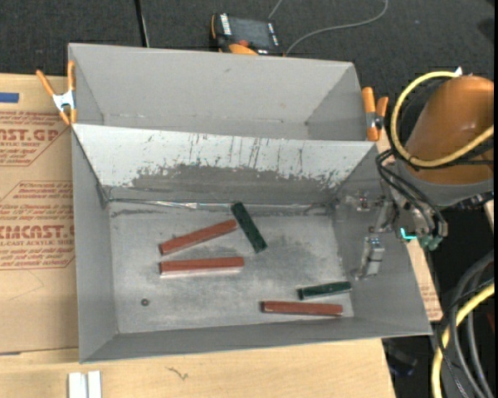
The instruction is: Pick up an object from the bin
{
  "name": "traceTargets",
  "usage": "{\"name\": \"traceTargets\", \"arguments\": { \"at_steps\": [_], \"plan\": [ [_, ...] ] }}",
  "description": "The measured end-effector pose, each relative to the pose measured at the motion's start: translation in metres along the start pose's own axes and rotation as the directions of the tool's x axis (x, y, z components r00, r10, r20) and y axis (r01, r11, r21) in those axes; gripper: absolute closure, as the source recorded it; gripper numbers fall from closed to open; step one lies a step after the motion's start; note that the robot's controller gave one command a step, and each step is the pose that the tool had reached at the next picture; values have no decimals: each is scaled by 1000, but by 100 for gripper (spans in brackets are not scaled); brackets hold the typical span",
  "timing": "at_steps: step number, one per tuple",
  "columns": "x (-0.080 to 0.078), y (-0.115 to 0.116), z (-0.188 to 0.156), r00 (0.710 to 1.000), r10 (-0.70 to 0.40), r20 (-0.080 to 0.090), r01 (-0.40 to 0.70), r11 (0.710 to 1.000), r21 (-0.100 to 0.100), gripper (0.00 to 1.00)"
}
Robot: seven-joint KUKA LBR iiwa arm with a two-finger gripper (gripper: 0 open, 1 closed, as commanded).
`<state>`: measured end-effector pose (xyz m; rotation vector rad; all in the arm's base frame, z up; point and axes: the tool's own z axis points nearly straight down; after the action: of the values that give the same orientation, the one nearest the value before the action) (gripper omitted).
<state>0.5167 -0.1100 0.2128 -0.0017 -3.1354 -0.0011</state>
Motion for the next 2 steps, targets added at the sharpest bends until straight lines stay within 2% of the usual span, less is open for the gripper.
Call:
{"name": "traceTargets", "arguments": {
  "at_steps": [1, 2],
  "plan": [
    [34, -6, 145, 998, 57, 12, -57, 998, 0, 0],
    [37, 0, 113, 988, 153, 8, -153, 988, -1, 0]
  ]
}}
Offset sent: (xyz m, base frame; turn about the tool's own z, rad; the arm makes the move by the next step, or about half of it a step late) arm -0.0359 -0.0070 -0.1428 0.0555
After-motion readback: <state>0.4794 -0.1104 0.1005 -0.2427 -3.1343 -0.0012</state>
